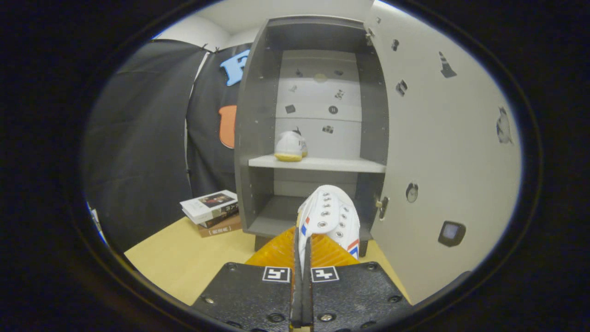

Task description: Open the shoe cabinet door, grab the shoes and put them into the shoe cabinet, then close the shoe cabinet door.

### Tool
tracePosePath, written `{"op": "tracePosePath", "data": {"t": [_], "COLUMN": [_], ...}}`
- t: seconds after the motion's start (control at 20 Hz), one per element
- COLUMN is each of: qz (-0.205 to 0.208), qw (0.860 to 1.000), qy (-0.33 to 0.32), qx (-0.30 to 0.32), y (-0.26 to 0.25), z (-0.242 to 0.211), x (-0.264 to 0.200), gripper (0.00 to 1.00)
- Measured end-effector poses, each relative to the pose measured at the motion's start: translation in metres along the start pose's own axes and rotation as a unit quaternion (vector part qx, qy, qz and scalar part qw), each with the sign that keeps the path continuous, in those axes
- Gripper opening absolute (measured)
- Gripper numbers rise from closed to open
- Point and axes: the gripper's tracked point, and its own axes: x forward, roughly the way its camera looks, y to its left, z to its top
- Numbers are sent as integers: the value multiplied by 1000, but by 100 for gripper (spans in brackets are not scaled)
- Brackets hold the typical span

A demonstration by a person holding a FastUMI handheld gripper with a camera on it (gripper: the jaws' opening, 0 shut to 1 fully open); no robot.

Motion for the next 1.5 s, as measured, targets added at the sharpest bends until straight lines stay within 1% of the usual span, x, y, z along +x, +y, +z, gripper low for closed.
{"op": "tracePosePath", "data": {"t": [0.2, 0.35, 0.55, 0.65, 0.8, 1.0, 1.3, 1.4, 1.5], "qz": [-12, -14, 1, -8, -18, -14, -27, -22, -15], "qw": [1000, 999, 999, 999, 999, 999, 999, 999, 998], "qy": [-29, -37, -42, -50, -50, -42, -27, -28, -24], "qx": [1, 0, 18, 17, 12, 28, 9, -14, -53], "y": [-3, -6, -4, -12, -19, -28, -53, -58, -58], "z": [49, 79, 115, 132, 147, 164, 179, 183, 179], "x": [11, 32, 60, 75, 103, 139, 207, 232, 254], "gripper": [3, 3, 3, 4, 4, 4, 4, 4, 4]}}
